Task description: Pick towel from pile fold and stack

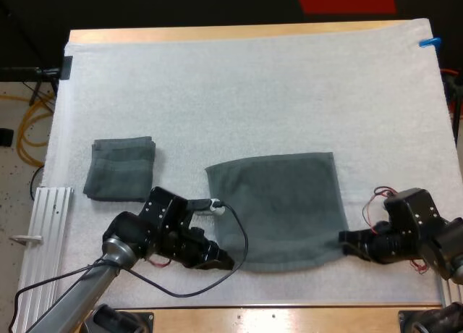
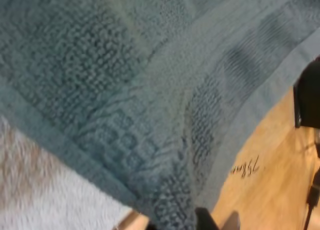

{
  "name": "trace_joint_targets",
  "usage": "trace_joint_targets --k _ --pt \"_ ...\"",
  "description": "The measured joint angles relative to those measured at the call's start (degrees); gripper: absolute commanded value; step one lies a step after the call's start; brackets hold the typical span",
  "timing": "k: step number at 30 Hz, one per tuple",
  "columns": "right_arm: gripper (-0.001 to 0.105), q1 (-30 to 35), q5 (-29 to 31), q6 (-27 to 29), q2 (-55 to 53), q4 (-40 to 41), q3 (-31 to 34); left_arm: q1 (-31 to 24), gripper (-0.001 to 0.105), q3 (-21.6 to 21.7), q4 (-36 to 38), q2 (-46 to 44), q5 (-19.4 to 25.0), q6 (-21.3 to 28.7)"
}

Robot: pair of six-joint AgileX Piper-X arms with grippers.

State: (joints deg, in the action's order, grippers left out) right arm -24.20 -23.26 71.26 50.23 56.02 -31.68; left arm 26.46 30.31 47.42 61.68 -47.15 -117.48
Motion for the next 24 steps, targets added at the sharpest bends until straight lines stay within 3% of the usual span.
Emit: trace_joint_targets --k 5,13,18,24 --pt "0.0 0.0 0.0 -8.7 4.2 -12.7 0.0 -4.6 0.0 0.0 -9.3 4.4 -1.7 -3.3" --pt "0.0 0.0 0.0 -21.3 18.5 -34.0 0.0 -15.4 0.0 0.0 -30.3 16.9 -11.7 -12.7" --pt "0.0 0.0 3.8 -23.5 24.1 -43.0 0.0 -18.2 0.0 0.0 -38.2 24.9 -15.8 -16.8" --pt "0.0 0.0 10.7 -25.6 24.6 -44.7 0.0 -18.4 0.0 0.1 -42.0 28.4 -16.5 -17.5"
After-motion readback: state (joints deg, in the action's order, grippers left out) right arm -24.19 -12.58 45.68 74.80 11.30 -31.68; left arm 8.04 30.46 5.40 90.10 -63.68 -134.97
